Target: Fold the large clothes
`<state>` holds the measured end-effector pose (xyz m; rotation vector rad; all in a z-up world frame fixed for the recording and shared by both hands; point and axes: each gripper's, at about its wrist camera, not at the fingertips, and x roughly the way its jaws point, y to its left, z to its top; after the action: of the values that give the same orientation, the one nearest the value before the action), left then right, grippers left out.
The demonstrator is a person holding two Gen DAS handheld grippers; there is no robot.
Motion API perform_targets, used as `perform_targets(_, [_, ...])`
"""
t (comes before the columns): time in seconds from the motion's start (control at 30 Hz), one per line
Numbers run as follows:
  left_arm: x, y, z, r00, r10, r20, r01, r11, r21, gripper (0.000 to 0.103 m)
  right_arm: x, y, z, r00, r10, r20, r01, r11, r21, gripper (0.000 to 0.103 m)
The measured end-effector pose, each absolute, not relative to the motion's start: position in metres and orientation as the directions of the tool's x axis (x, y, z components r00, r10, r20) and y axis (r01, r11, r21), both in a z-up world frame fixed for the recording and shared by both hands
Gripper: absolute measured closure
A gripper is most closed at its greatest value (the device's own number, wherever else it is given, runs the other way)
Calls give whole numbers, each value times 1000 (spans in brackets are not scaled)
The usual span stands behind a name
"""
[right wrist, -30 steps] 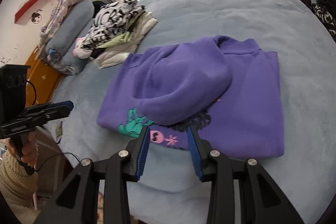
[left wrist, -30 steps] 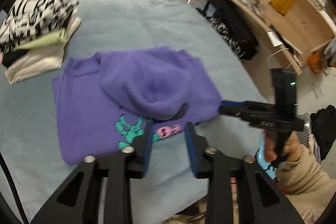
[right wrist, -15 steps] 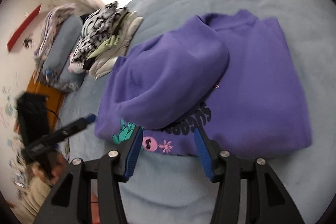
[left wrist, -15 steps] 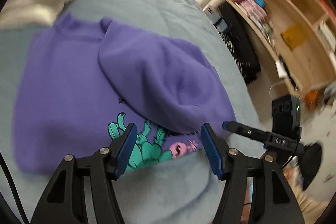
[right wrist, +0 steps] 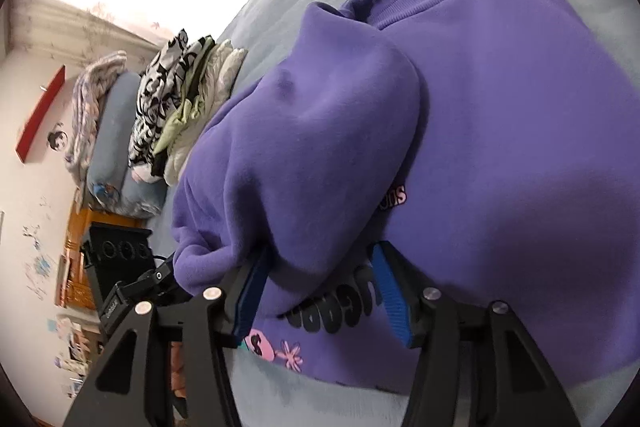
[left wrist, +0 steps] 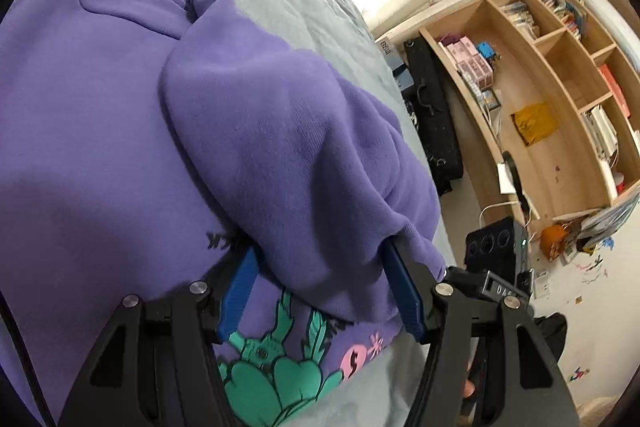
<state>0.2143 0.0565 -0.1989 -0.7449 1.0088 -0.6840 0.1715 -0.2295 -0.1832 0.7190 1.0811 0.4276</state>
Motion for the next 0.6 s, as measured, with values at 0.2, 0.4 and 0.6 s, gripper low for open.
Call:
perform_targets(0.2, [218,51,-199,427,-796,-429,128,522,-843,72,169,-229,-184,487,636,-599,10,681,732,53])
perform_targets(0.4, [203,54,-164,486,-697,-528,66,631,-773,85,165,-222,-165,492,638,-592,13,675,738,90])
perform_targets(0.6, [185,33,-136,429,-443,-787,15,875,-484,88,146,-195,-140,452,558,-696,6,778,628,91])
